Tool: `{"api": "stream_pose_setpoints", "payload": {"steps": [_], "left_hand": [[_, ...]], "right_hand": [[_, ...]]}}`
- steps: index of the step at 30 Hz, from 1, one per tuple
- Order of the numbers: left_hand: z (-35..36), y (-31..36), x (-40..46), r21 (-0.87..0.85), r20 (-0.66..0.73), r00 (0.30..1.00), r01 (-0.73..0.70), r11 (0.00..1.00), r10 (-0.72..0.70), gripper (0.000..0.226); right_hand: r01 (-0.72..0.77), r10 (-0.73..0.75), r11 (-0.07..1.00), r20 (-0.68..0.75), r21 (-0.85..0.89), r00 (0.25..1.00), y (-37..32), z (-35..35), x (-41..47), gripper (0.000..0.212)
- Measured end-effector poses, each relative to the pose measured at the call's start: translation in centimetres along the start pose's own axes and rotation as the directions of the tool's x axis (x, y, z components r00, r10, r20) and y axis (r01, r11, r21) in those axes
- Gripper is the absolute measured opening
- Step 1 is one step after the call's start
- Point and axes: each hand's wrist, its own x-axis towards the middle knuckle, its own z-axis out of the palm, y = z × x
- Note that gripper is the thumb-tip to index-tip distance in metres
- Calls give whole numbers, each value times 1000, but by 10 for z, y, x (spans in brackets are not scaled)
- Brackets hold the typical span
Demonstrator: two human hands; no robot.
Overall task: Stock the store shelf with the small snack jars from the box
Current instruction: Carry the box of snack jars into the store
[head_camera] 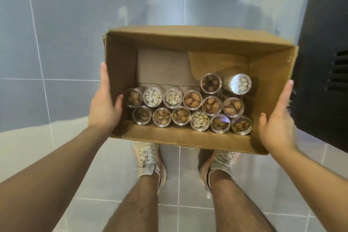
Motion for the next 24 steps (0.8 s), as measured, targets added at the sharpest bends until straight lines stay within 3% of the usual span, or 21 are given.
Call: {"api": "stream_pose_setpoints", "payload": {"steps": [12,18,24], "left_hand": [[-38,11,-6,-79,33,999,8,997,-5,98],[-129,46,-12,-92,-4,999,-43,995,43,99],[-269,97,-17,-115,-48,994,-104,988,99,100]], "right_hand": [[-42,45,996,-42,76,998,-20,-38,-13,105],[33,-29,999,-79,39,996,-73,-129,-35,107],[143,-140,989,-114,22,984,-151,-263,-79,109]]}}
